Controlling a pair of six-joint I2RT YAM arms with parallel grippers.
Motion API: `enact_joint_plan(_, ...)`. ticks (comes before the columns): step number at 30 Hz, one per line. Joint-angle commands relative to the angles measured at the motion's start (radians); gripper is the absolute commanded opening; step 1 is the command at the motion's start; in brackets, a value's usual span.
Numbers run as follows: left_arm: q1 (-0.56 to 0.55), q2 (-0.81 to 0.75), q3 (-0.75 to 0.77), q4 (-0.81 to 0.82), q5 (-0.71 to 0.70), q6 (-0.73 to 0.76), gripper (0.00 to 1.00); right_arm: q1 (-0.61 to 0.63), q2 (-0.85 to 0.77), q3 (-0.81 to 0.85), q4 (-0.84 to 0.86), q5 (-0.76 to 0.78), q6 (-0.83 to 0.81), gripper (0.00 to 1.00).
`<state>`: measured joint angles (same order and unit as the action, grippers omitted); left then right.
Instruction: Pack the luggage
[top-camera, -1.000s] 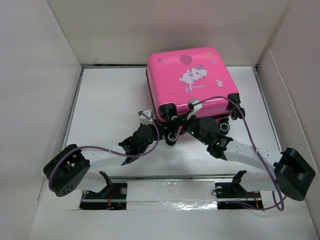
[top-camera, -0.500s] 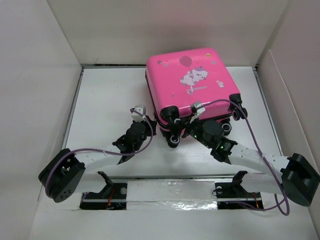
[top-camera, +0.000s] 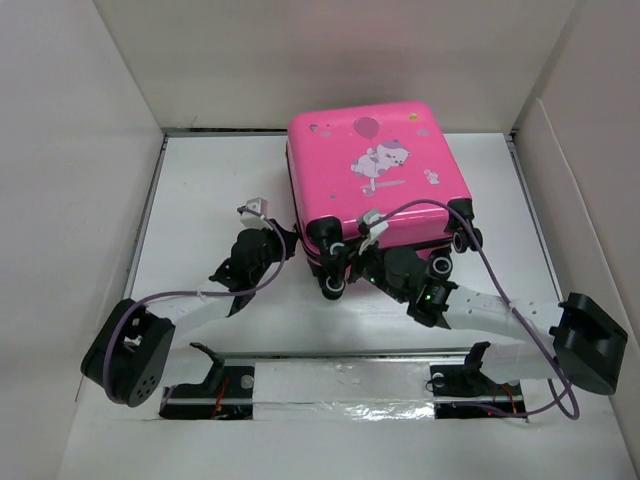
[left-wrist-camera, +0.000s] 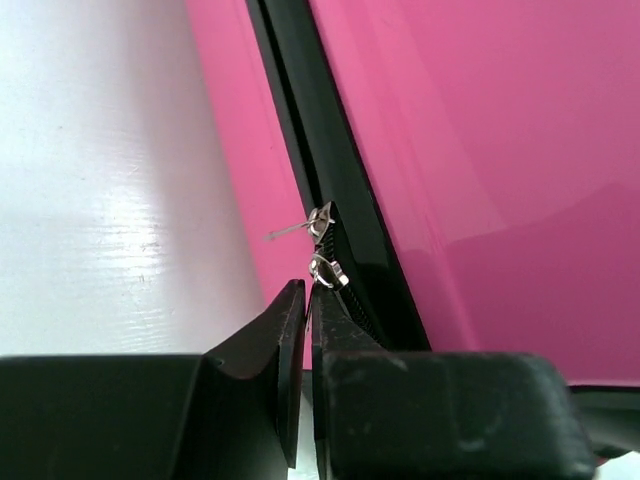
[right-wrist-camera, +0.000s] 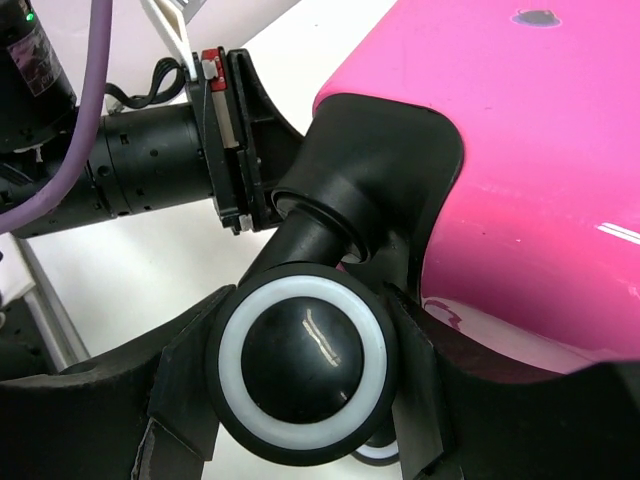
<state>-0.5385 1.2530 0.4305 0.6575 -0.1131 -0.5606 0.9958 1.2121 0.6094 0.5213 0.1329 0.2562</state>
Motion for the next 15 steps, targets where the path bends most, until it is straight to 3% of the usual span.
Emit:
enact_joint_plan(1, 0.123, -0.009, 0.019, 0.08, -0.229, -0.056, 0.01, 0.104, -0.016, 0.07, 0.037, -0.059, 0.002, 0.0)
enact_joint_plan(3, 0.123, -0.042, 0.017, 0.067, -0.208, -0.077, 0.29, 0.113, 0.01, 0.099, 0.037, -0.043, 0.002, 0.0)
enact_joint_plan(4, 0.123, -0.056, 0.019, 0.057, -0.201, -0.106, 0.51, 0.136, 0.02, 0.111, 0.039, -0.039, 0.002, 0.0)
enact_joint_plan(5, 0.123, -0.073, 0.02, 0.041, -0.195, -0.126, 0.58, 0.147, 0.029, 0.124, 0.039, -0.035, 0.002, 0.0)
enact_joint_plan(8, 0.123, -0.183, 0.01, -0.028, -0.189, -0.206, 0.75, 0.205, 0.07, 0.17, 0.043, 0.029, 0.008, 0.0)
enact_joint_plan(10, 0.123, -0.311, -0.024, -0.059, -0.203, -0.235, 0.8, 0.237, 0.105, 0.196, 0.063, 0.06, 0.015, 0.0)
enact_joint_plan(15, 0.123, -0.626, -0.038, -0.229, -0.28, -0.283, 0.85, 0.316, 0.187, 0.271, 0.108, 0.111, 0.017, 0.0)
